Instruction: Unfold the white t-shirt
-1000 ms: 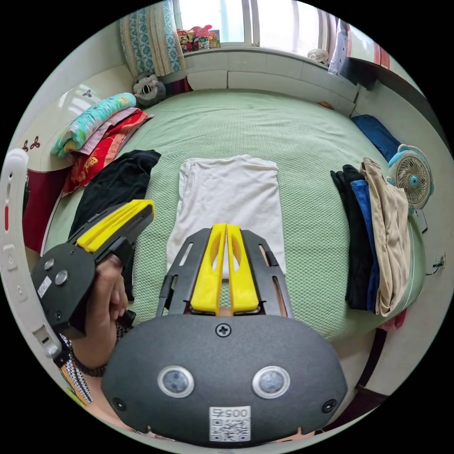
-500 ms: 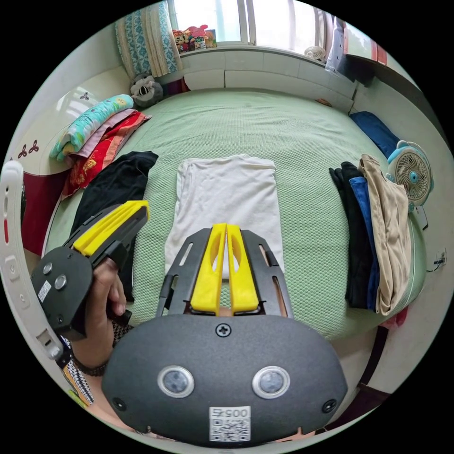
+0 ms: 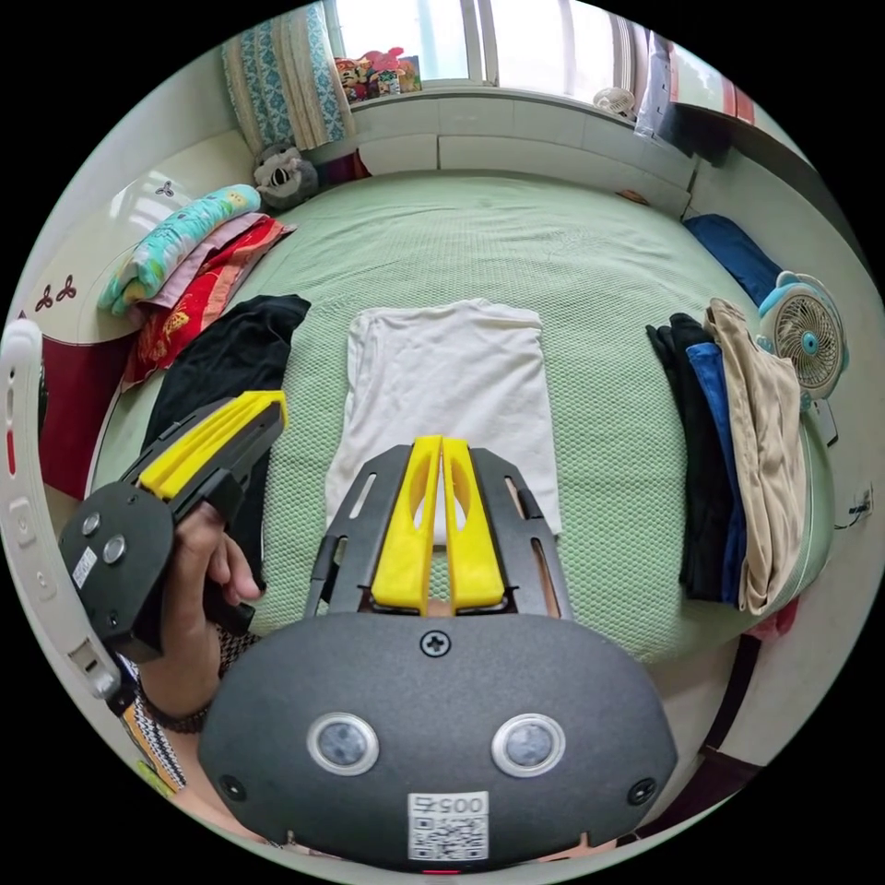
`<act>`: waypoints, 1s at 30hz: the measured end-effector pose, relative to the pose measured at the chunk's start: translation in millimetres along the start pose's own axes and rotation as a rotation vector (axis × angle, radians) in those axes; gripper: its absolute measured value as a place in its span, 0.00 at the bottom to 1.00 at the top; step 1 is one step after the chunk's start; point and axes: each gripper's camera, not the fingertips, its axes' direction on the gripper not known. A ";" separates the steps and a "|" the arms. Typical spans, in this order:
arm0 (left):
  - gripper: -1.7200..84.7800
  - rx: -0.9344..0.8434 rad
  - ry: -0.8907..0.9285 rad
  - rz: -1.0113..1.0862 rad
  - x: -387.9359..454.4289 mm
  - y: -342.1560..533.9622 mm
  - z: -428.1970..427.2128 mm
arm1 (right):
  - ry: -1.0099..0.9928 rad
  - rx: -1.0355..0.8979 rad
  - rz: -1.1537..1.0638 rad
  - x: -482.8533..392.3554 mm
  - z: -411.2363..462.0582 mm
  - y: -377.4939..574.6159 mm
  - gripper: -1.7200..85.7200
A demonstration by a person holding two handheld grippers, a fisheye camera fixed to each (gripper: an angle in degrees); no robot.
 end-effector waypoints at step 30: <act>0.02 -0.014 0.067 -0.144 -102.1 -19.2 -25.0 | -0.188 0.040 -0.208 -54.1 42.4 -34.8 0.12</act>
